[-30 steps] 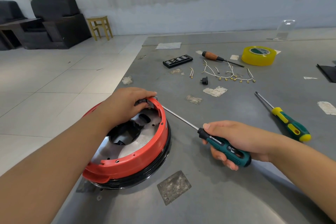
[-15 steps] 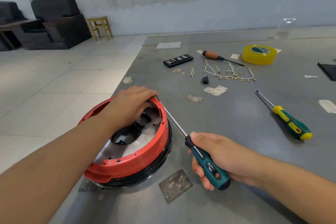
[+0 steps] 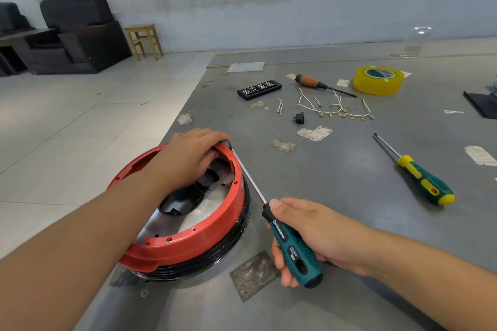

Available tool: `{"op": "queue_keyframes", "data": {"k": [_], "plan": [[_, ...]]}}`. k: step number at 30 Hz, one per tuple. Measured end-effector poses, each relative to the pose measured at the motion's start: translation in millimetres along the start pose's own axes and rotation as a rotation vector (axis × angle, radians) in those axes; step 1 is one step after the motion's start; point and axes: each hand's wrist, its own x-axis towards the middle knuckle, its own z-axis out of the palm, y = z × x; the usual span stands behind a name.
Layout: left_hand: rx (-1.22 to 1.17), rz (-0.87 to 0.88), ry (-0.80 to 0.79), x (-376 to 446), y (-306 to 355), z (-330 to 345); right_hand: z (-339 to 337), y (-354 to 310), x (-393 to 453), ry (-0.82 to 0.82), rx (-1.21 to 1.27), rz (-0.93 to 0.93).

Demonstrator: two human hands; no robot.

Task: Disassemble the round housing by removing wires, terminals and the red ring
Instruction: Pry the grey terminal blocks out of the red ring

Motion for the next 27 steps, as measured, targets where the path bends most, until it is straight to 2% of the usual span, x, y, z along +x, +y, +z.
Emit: {"op": "queue_keyframes", "data": {"k": [7, 11, 12, 15, 17, 22, 27], "plan": [[-0.033, -0.027, 0.004, 1.0, 0.8, -1.8, -57.8, -23.1, -10.4, 0.148, -0.478, 0.041], [-0.032, -0.028, 0.003, 1.0, 0.4, -1.6, -88.0, -30.1, -14.4, 0.282, -0.609, 0.07], [-0.033, -0.028, 0.001, 1.3, 0.4, -1.7, -93.9, -29.0, -12.6, 0.343, -0.711, 0.072], [-0.039, -0.028, -0.002, 2.2, 0.5, -2.4, -110.1, -21.1, -1.9, 0.521, -1.217, 0.082], [-0.038, -0.033, -0.004, 2.4, 0.5, -2.9, -119.0, -14.7, 5.9, 0.605, -1.421, 0.113], [-0.042, -0.035, -0.017, 3.1, 1.1, -3.7, -134.1, -3.2, 15.3, 0.79, -1.631, 0.126], [-0.055, -0.02, -0.024, 3.1, 6.2, -2.9, -139.2, 3.5, 19.5, 0.885, -1.659, 0.063]]}}
